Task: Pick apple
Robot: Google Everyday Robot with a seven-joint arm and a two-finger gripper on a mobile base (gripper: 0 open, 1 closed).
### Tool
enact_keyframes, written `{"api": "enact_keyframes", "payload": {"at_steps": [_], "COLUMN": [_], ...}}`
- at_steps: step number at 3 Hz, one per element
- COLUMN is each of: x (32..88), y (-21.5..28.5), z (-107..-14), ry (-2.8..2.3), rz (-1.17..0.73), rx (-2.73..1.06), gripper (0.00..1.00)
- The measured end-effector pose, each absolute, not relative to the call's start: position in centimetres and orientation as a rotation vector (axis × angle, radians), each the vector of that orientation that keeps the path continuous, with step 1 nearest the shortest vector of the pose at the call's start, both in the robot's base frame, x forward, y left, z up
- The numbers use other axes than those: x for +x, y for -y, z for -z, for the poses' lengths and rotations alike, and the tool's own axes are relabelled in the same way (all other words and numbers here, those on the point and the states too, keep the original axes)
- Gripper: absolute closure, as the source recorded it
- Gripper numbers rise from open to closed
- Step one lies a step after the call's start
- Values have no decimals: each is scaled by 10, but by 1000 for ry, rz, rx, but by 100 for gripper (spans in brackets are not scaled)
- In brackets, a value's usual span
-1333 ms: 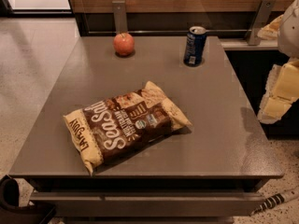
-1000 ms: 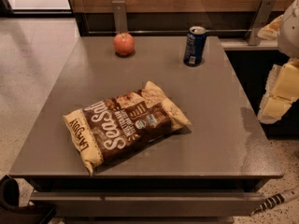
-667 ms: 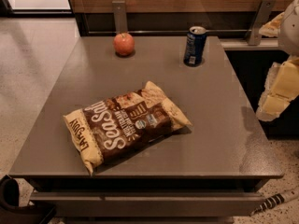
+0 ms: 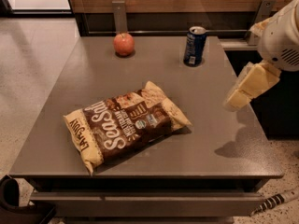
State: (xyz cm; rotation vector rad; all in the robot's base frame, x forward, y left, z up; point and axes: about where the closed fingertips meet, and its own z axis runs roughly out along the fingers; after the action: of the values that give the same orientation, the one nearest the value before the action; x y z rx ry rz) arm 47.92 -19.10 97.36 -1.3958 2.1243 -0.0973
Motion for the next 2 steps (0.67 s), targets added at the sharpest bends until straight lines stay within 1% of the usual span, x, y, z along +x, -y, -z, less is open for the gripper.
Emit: {"api": "enact_keyframes", "payload": {"at_steps": [2], "x": [533], "y": [138], "z": [-972], "ry": [-1881], "rz": [-117], "rx": [-1159], "gripper": [0]}}
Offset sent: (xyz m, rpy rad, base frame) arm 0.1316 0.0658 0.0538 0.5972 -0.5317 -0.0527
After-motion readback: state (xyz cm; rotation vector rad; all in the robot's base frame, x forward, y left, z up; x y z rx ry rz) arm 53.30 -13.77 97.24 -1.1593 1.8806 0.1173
